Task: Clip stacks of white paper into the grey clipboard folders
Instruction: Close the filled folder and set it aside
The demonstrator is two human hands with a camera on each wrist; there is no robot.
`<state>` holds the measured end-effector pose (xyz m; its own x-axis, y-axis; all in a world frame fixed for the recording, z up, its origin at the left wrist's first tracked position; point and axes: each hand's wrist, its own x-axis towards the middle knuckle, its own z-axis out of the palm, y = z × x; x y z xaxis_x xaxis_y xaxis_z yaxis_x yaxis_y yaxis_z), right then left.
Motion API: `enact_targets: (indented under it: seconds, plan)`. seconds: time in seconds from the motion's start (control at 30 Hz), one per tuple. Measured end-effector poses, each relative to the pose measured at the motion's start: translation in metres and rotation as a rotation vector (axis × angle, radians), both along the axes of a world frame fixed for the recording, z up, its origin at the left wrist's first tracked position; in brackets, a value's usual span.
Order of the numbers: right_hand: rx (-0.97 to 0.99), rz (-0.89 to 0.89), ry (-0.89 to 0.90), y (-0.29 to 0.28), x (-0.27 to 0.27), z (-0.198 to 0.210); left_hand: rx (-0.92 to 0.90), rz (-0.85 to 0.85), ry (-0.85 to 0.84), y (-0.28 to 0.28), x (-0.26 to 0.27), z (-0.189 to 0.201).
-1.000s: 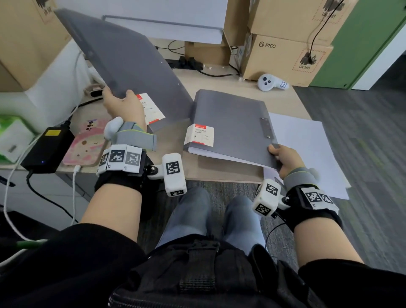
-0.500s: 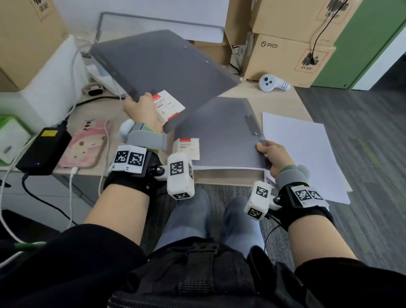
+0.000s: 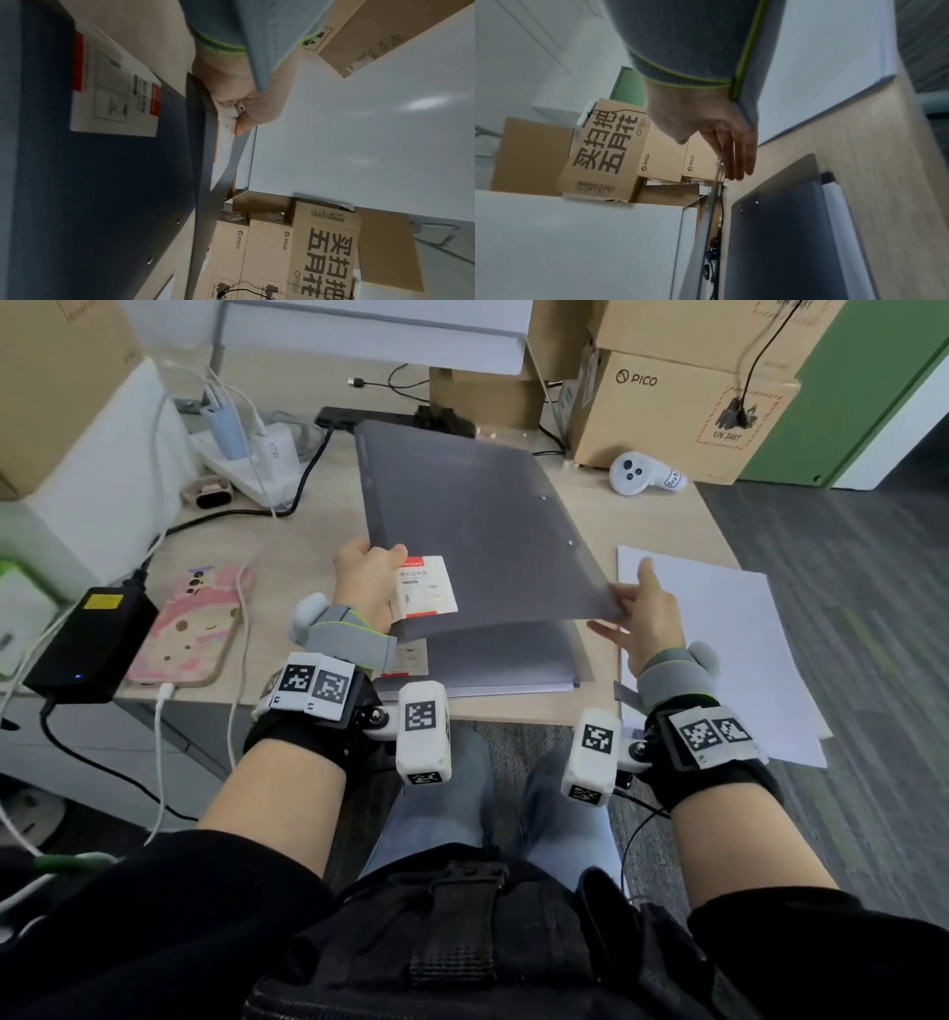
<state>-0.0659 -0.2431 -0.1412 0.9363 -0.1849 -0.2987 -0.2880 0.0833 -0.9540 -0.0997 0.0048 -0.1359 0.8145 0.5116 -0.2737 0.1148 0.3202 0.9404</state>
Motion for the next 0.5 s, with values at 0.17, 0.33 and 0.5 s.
enact_targets:
  seconds: [0.17,0.33,0.5]
  plan:
    - [-0.116,-0.054,-0.107,-0.01,-0.003,0.0,-0.009,-0.163,0.091,-0.011,0.001,-0.006]
    - [-0.221,-0.206,-0.096,-0.039,-0.007,-0.007,0.068,-0.376,0.261,-0.029,0.001,-0.003]
    - [-0.256,-0.202,-0.043,-0.056,-0.019,-0.018,0.301,-0.467,0.381,-0.039,-0.002,-0.007]
